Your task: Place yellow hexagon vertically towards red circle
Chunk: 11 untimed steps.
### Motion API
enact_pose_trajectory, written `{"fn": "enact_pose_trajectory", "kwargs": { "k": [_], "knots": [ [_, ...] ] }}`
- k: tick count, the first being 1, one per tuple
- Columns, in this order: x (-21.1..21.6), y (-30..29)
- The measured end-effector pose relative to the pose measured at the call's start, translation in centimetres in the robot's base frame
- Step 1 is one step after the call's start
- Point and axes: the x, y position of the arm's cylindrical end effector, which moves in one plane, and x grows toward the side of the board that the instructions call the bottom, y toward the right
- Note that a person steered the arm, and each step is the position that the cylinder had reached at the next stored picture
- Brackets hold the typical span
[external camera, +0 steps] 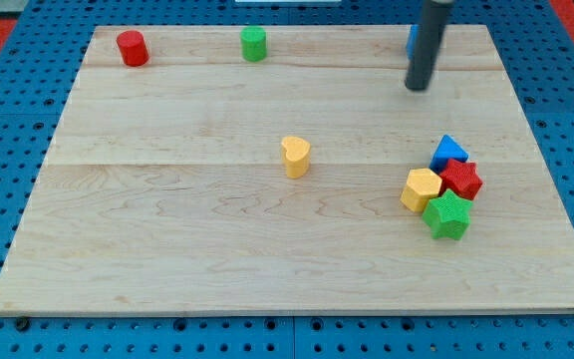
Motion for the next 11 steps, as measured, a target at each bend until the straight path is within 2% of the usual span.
{"fn": "enact_pose_trajectory", "kwargs": {
  "k": [1, 2, 3, 4, 5, 6, 7, 8, 9, 10, 11],
  "knots": [
    [7.2, 7.9],
    [15.3, 4.3],
    [15.5, -6.1],
    [12.8, -16.1],
    [10.4, -21.5],
    [10.4, -27.3],
    [12.8, -26.4],
    [10.0, -34.6],
    [5.0, -40.3],
    [7.6, -38.1],
    [3.8, -34.6]
  ]
}}
